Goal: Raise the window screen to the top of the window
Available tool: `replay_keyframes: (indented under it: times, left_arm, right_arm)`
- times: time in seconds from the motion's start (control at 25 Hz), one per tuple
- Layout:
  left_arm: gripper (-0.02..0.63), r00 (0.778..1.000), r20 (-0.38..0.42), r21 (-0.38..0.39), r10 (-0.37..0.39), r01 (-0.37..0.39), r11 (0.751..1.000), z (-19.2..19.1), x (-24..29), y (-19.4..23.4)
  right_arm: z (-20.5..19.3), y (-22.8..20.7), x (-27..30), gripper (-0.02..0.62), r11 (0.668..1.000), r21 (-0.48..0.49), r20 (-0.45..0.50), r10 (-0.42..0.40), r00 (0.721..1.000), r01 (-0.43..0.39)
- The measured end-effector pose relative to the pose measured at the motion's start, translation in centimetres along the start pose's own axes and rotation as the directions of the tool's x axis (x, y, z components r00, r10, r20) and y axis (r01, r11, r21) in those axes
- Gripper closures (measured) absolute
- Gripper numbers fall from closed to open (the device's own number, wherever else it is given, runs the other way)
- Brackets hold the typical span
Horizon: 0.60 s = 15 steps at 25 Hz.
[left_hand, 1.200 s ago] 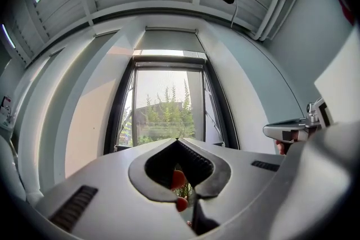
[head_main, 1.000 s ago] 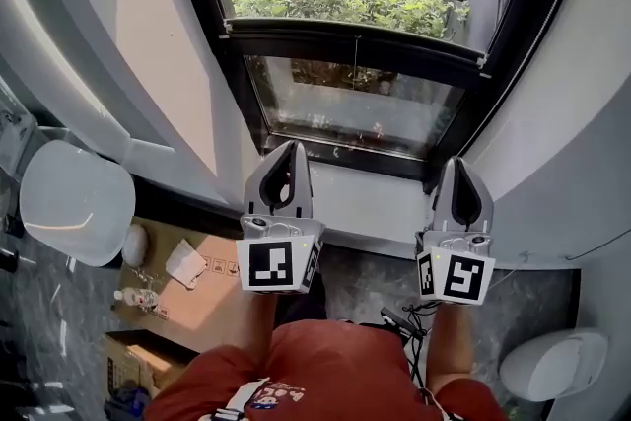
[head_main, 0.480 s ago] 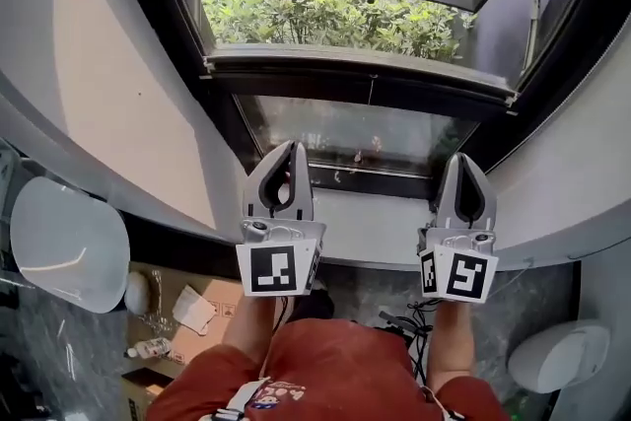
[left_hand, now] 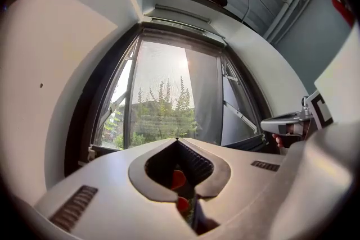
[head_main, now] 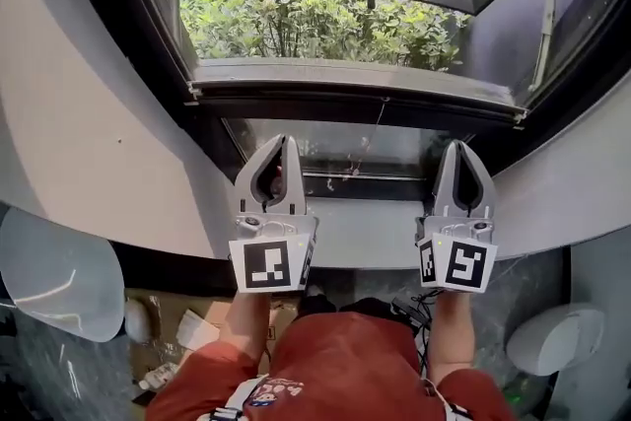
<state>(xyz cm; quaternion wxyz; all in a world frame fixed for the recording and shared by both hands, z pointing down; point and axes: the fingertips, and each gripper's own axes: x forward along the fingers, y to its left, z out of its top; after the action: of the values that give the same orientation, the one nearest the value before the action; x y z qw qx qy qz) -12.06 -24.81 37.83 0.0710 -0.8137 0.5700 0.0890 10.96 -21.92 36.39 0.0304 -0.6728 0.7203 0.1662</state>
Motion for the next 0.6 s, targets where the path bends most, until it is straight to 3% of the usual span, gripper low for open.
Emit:
replay_keyframes:
  times: [0.6]
  left_arm:
    - [0.601, 0.999, 0.009, 0.057, 0.048, -0.048, 0.997, 0.3, 3.6, -0.5]
  right_arm:
    - [-1.2, -2.6, 3.2, 0.586, 0.998, 0.053, 0.032, 0.045, 0.998, -0.046]
